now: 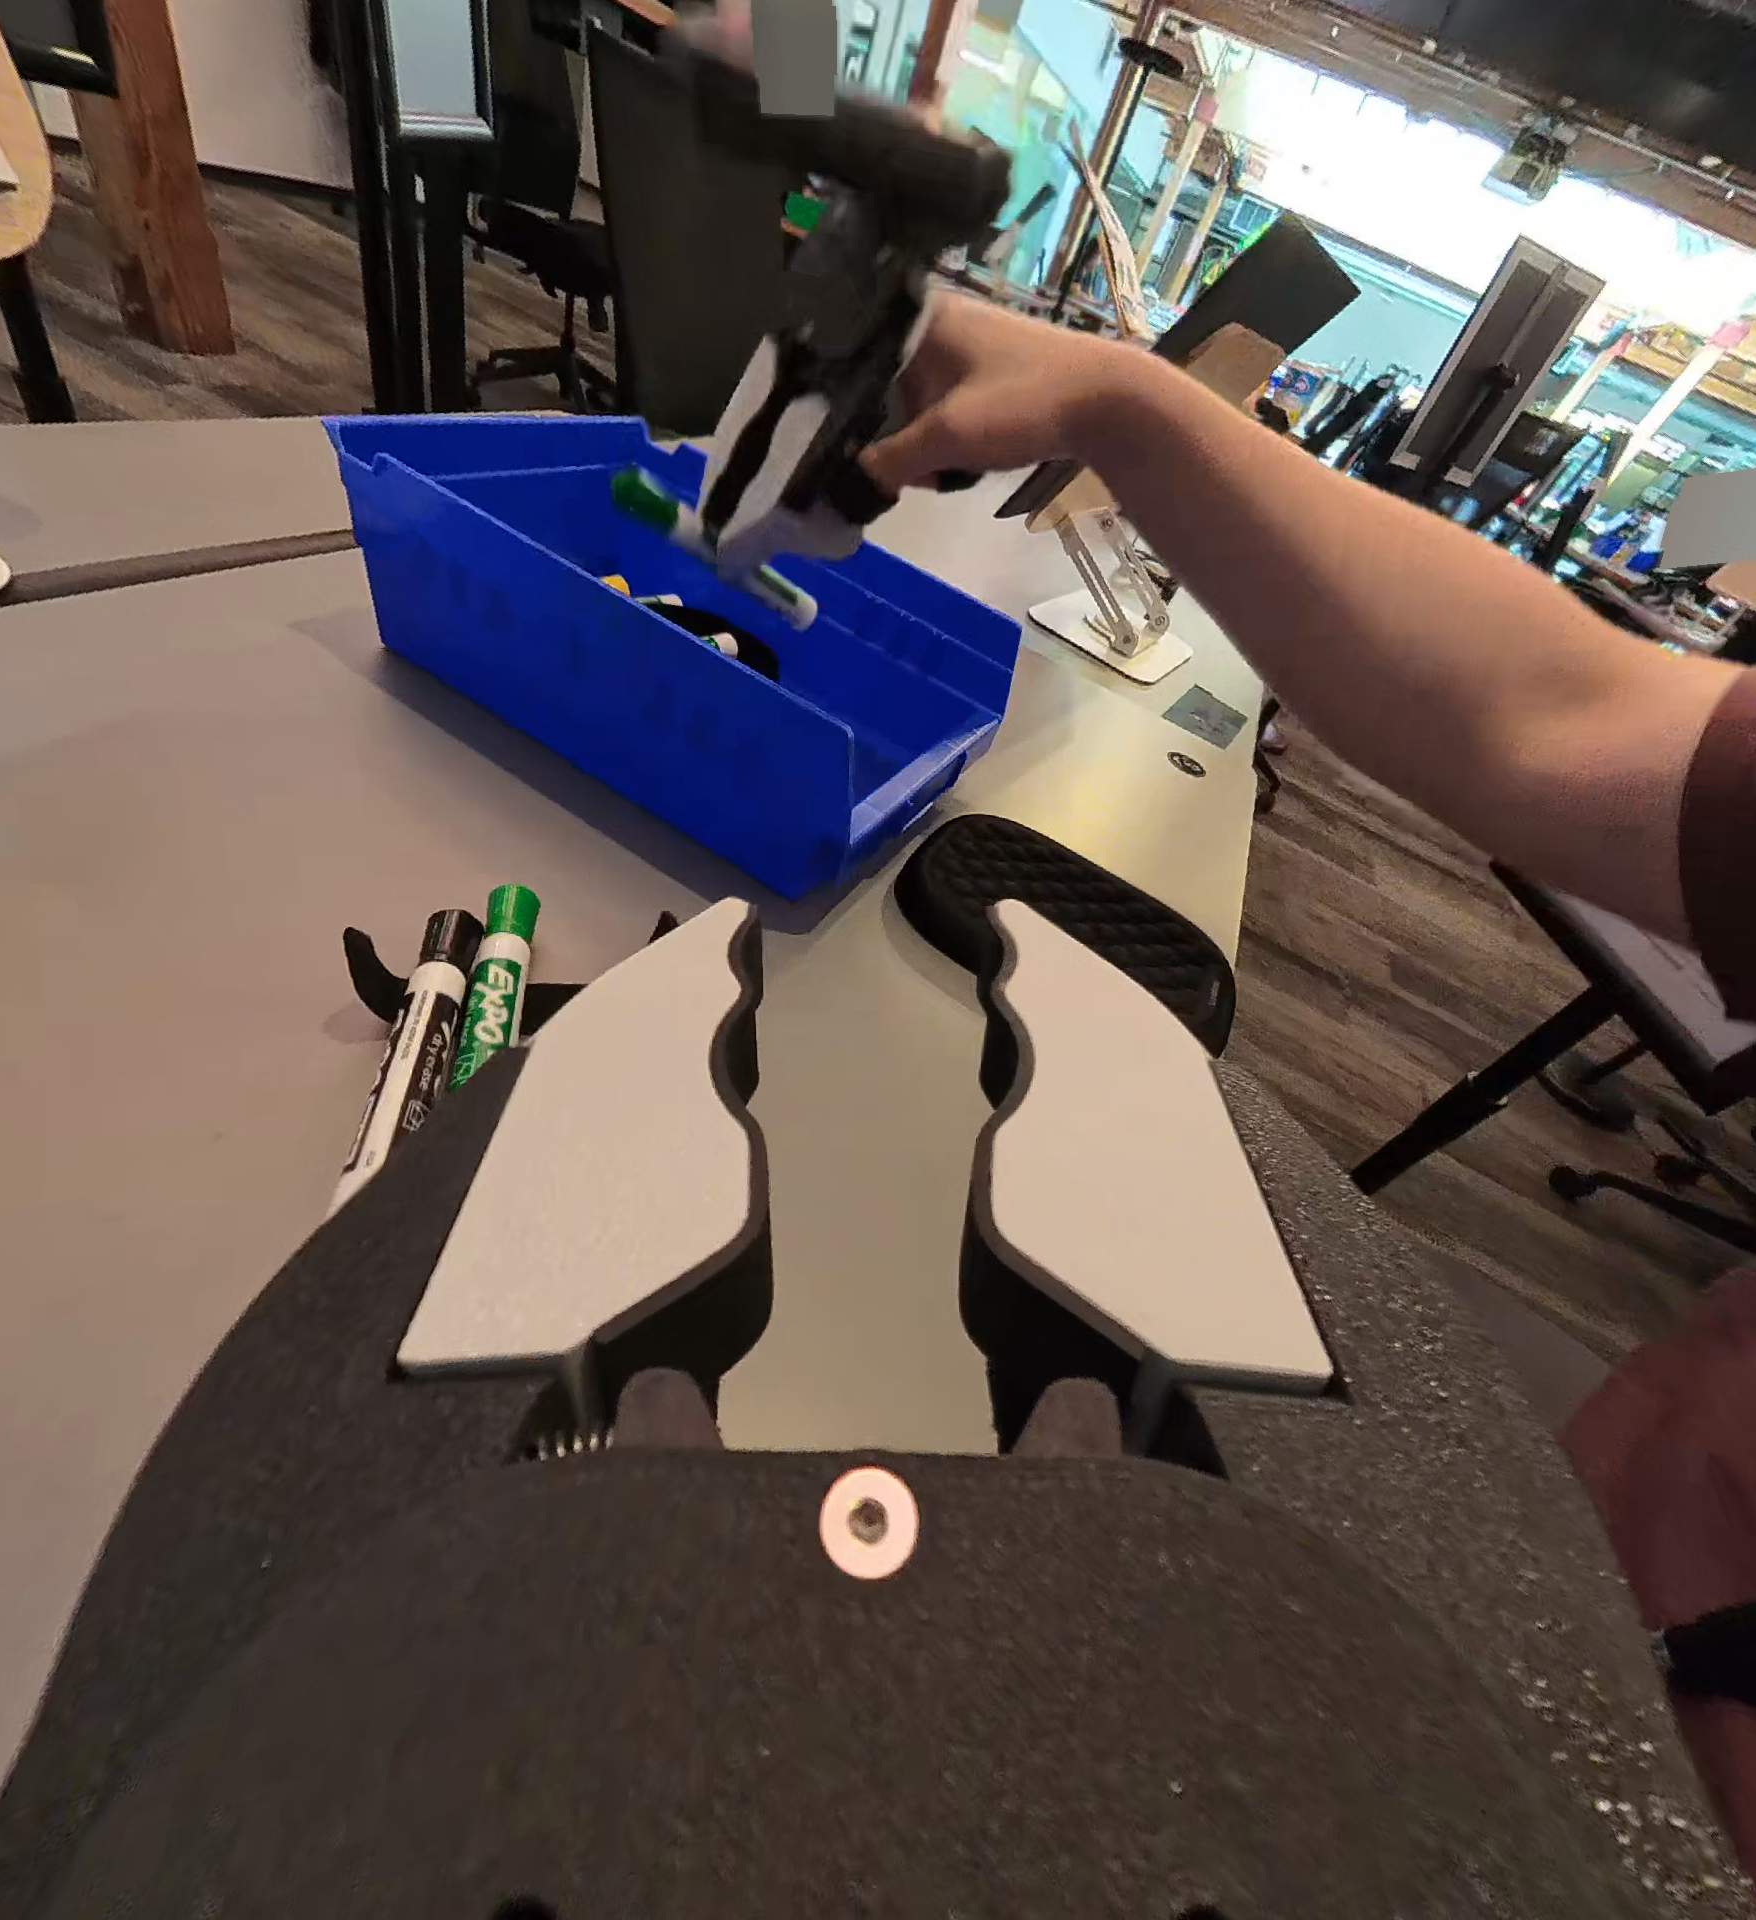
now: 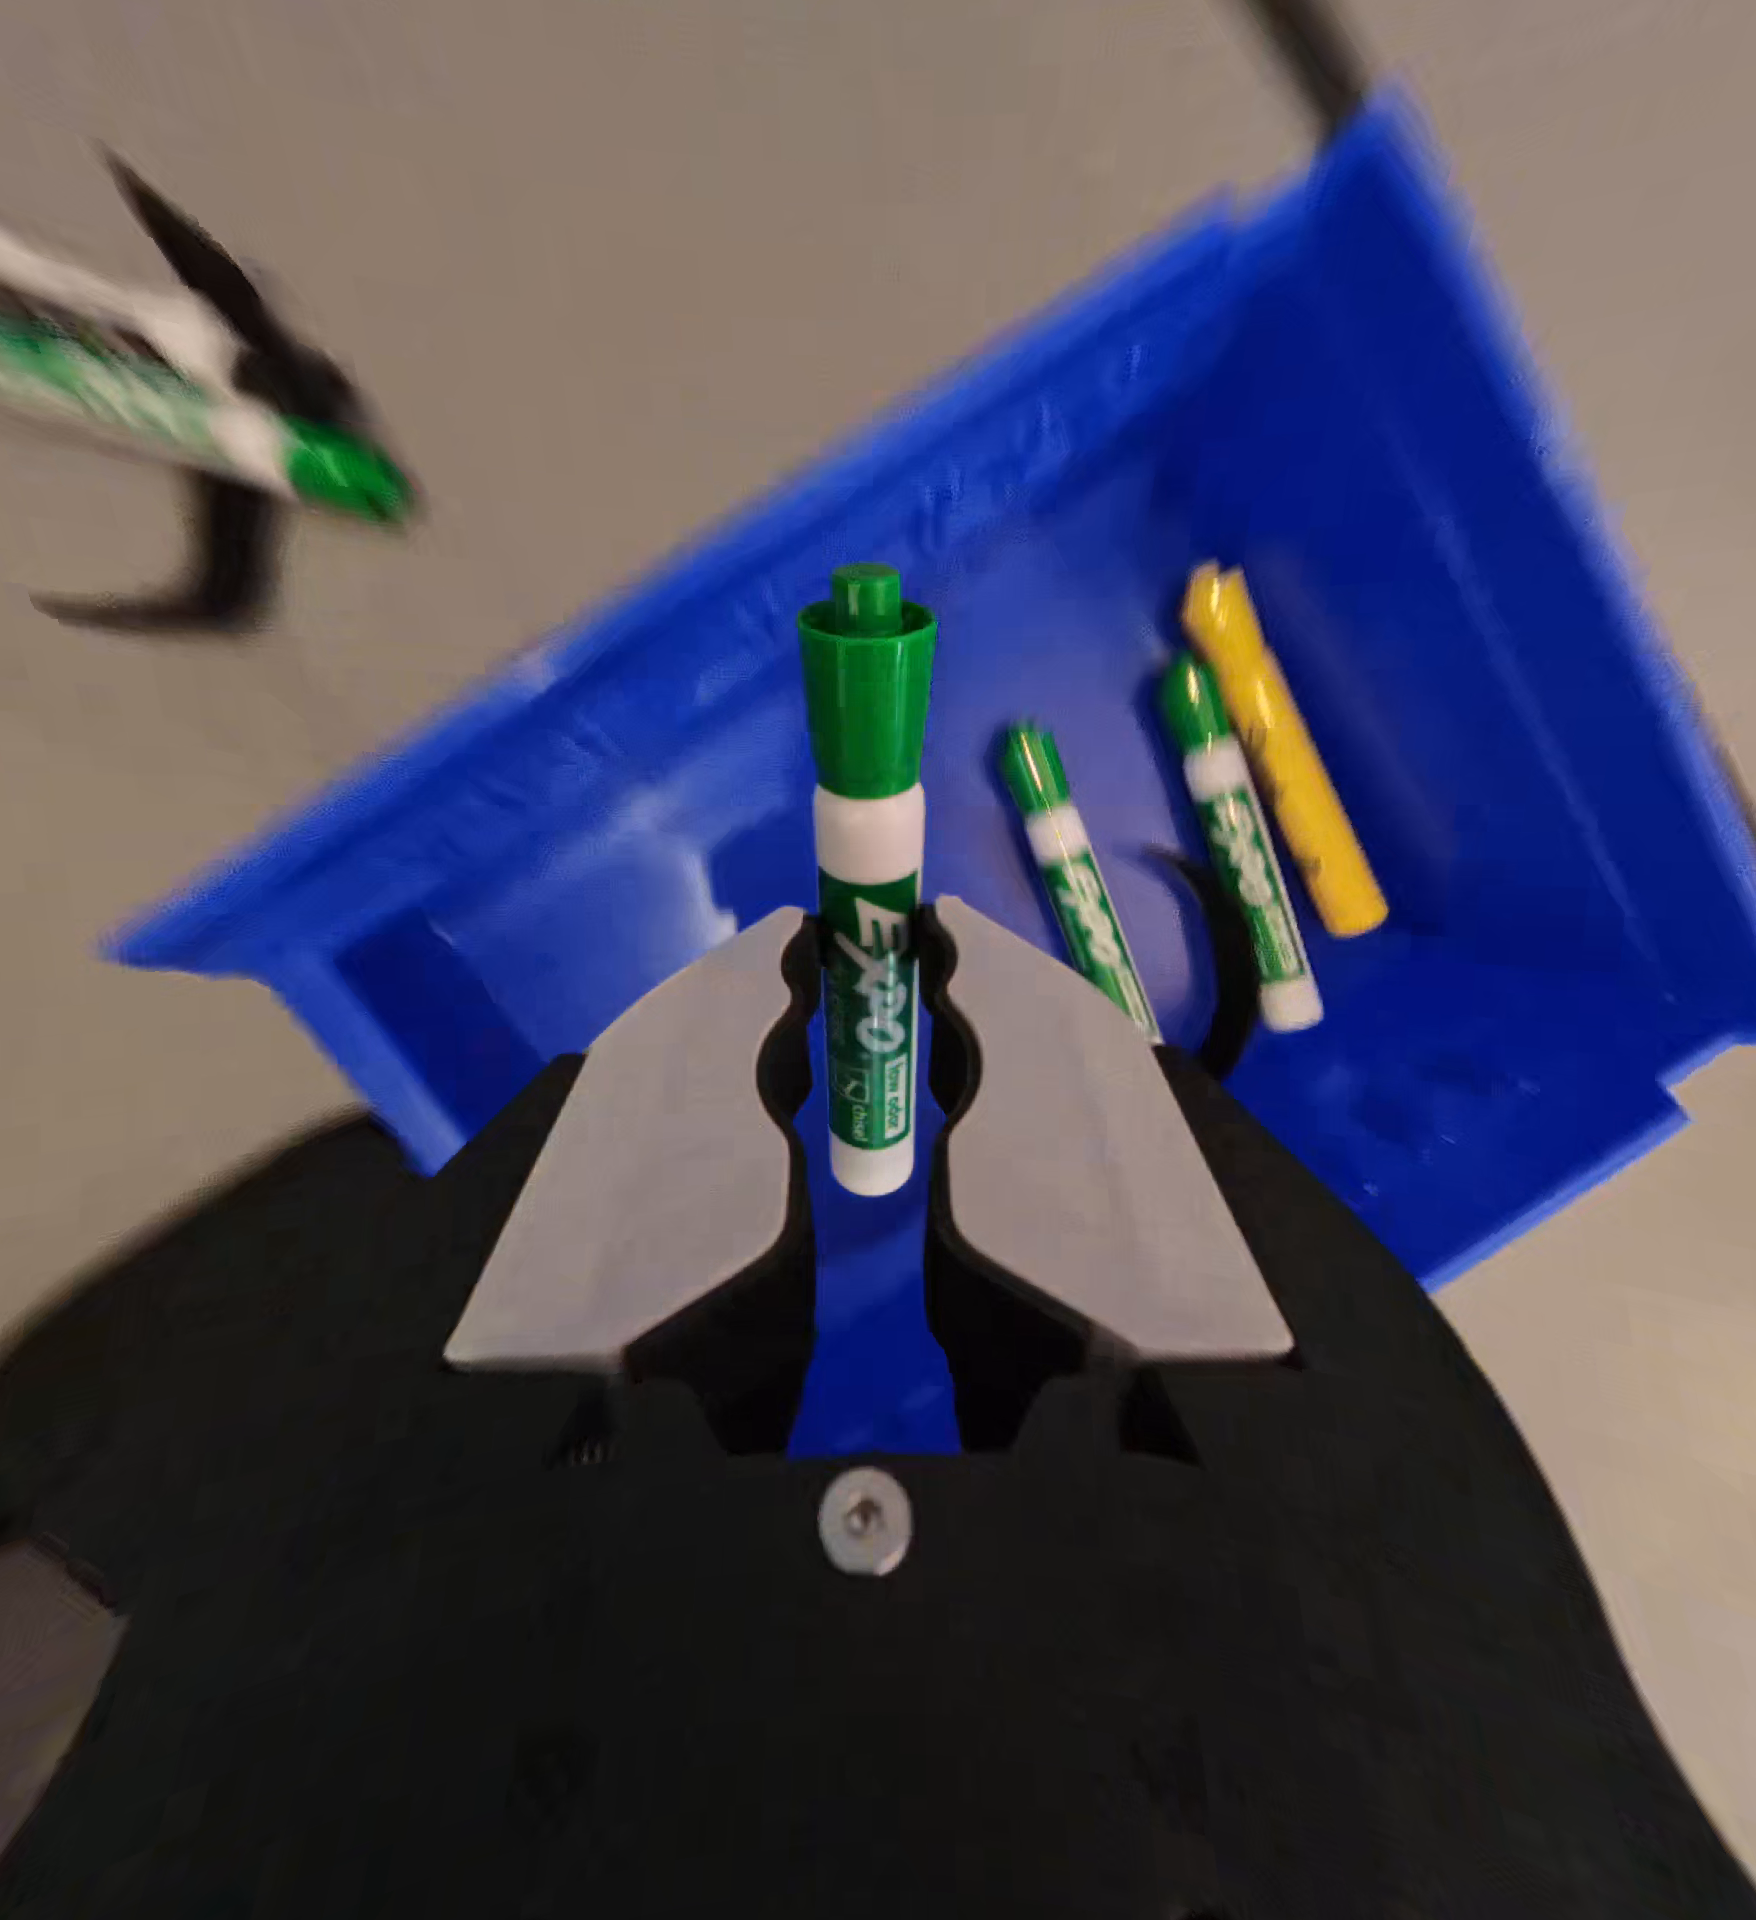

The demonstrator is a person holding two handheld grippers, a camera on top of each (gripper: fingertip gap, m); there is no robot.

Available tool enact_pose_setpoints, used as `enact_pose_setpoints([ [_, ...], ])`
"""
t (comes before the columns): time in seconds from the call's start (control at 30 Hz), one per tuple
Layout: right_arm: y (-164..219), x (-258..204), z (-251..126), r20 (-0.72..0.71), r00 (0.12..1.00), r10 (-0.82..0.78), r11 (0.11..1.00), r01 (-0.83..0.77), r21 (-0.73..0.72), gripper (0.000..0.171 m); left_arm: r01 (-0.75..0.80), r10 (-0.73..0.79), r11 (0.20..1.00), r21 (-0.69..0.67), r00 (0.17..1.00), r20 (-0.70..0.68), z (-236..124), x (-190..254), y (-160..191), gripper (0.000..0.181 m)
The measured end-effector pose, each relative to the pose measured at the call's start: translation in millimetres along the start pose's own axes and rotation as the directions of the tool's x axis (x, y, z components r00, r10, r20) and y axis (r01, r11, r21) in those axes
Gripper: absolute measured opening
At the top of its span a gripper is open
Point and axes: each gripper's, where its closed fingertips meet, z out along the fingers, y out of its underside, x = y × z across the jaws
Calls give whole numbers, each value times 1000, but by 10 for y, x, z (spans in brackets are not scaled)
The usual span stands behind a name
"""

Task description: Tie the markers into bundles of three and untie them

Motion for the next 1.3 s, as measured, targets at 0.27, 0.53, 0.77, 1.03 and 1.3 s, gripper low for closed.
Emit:
enact_pose_setpoints([
  [0.27, 436, 385, 821, -35, 962, -271, 905, 242, -351, 21, -8, 13, 998, -64, 997, 70, -196, -116, 170, 36],
  [0.53, -31, 346, 281, -200, 969, -145, 984, 163, 76, 37, -47, 147, 912, -408, 965, 217, 70, -722, 737, 35],
  [0.77, -482, -621, -673, -232, 969, -82, 836, 194, 513, 36, -118, 352, 741, -661, 907, 232, 628, -1146, 1000, 32],
  [1.03, -337, -1353, -705, -78, 996, -46, 767, 86, 636, 35, 39, 234, 711, -702, 928, 288, 715, -1216, 1165, 19],
  [1.3, -498, -1852, -374, 310, 949, 67, 688, -268, 674, 27, 122, 22, 863, -491, 960, 278, 622, -1037, 854, 18],
])
